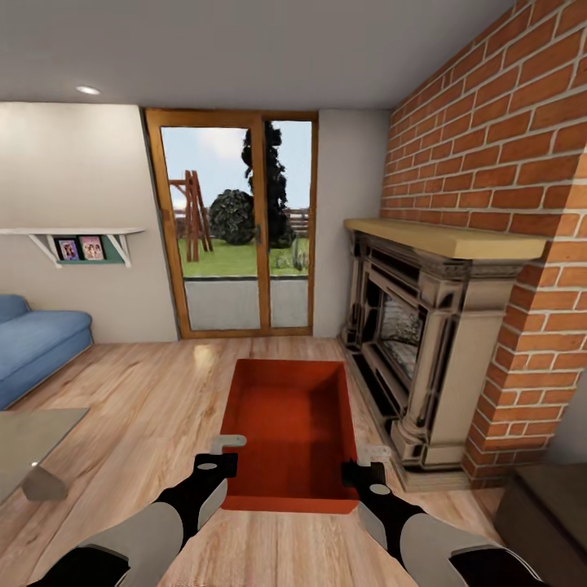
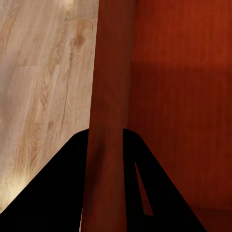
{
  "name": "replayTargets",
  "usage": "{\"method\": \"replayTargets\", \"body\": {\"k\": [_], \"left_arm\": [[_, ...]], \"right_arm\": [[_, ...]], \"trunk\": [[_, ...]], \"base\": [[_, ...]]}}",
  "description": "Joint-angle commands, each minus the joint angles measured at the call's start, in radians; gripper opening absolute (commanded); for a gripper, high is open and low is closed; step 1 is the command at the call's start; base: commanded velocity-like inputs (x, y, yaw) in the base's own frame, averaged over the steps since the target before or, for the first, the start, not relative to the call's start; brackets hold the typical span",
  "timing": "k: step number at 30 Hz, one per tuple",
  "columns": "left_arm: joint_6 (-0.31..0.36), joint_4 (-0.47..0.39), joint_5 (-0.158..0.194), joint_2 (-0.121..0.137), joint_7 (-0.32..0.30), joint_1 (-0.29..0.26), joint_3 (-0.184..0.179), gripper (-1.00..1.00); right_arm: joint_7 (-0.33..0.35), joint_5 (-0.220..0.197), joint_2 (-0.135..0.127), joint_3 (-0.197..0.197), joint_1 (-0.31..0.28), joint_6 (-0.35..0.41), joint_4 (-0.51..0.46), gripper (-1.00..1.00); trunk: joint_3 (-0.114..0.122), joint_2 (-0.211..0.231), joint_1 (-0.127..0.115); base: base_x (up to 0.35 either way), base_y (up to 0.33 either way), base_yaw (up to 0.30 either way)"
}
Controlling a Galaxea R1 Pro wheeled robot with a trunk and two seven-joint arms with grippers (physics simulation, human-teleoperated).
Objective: Move the two storage containers from the living room to the garage. In the garage, place one container on the floor and stack the other container on top of it (either order is fine).
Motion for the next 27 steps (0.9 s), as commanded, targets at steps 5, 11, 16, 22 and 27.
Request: {"method": "replayTargets", "body": {"k": [5,11,16,22,27], "left_arm": [[0.007,-0.006,-0.012,0.001,0.022,-0.002,0.059,-1.00],[0.007,-0.006,-0.012,0.001,0.022,-0.002,0.059,-1.00],[0.006,-0.006,-0.012,0.001,0.022,-0.002,0.059,-1.00],[0.006,-0.006,-0.012,0.001,0.022,-0.002,0.059,-1.00],[0.006,-0.006,-0.012,0.001,0.022,-0.002,0.059,-1.00]], "right_arm": [[-0.008,-0.009,0.000,-0.019,0.000,-0.003,0.002,-1.00],[-0.008,-0.009,0.000,-0.019,0.000,-0.003,0.002,-1.00],[-0.008,-0.009,0.000,-0.019,0.000,-0.003,0.002,-1.00],[-0.008,-0.009,0.000,-0.019,0.000,-0.003,0.002,-1.00],[-0.008,-0.009,0.000,-0.019,0.000,-0.003,0.002,-1.00]], "trunk": [[-0.001,-0.001,0.000],[-0.001,-0.001,0.000],[-0.001,-0.001,0.000],[-0.001,-0.001,0.000],[-0.001,-0.001,0.000]], "base": [[0.000,0.000,0.300],[0.000,0.000,0.300],[0.000,0.000,0.300],[0.000,0.000,0.300],[0.000,0.000,0.300]]}}
